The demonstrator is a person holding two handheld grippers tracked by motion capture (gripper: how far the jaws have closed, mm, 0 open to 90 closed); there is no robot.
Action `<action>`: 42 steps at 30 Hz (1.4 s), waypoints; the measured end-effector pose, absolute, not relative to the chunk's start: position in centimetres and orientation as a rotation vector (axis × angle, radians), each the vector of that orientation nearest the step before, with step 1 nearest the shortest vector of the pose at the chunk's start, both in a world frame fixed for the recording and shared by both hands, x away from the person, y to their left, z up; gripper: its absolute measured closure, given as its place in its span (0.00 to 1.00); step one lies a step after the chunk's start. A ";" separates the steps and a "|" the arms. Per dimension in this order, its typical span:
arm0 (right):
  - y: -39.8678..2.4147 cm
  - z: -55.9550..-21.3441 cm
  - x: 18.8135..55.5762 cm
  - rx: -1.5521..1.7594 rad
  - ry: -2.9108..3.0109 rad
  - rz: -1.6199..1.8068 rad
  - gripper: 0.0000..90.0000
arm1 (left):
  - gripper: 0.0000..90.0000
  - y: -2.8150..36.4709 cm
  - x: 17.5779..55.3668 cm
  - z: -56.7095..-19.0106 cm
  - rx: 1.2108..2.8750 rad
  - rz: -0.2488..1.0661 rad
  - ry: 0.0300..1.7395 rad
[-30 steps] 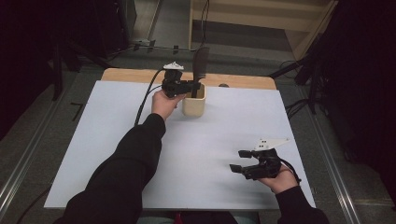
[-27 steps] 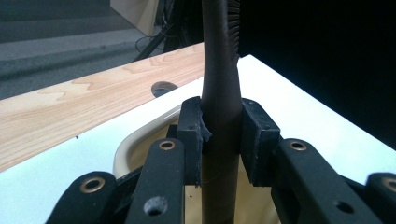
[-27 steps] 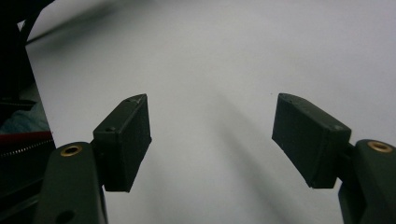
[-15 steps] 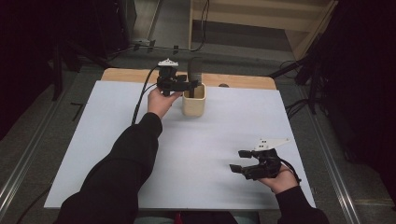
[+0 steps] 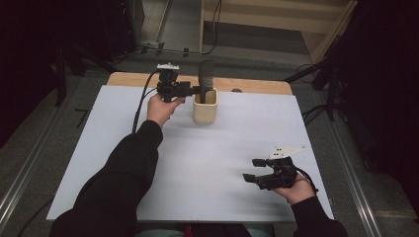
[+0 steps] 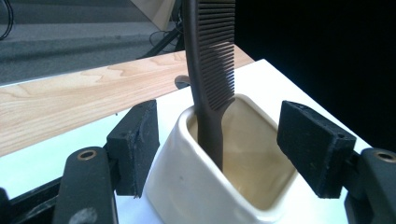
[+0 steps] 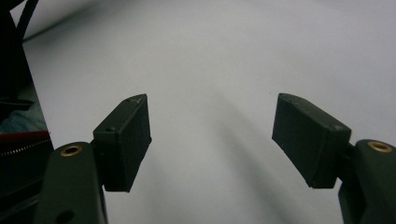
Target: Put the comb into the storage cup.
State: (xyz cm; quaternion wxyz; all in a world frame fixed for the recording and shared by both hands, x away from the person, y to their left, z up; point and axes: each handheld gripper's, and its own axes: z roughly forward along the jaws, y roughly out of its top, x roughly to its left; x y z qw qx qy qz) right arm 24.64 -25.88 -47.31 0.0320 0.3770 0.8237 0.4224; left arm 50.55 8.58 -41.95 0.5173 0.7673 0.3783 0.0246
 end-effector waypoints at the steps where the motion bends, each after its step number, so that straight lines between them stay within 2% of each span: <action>1: -25.9 -47.3 24.6 1.161 2.536 1.299 0.29 | 0.34 8.8 50.5 -42.0 1.840 0.047 0.914; 28: -26.0 -47.5 24.9 1.176 2.532 1.286 0.29 | 0.34 11.5 48.2 -43.1 1.910 -0.092 0.914; 42: -25.8 -47.6 25.1 1.186 2.540 1.277 0.29 | 0.34 11.5 46.0 -43.3 1.987 -0.086 0.872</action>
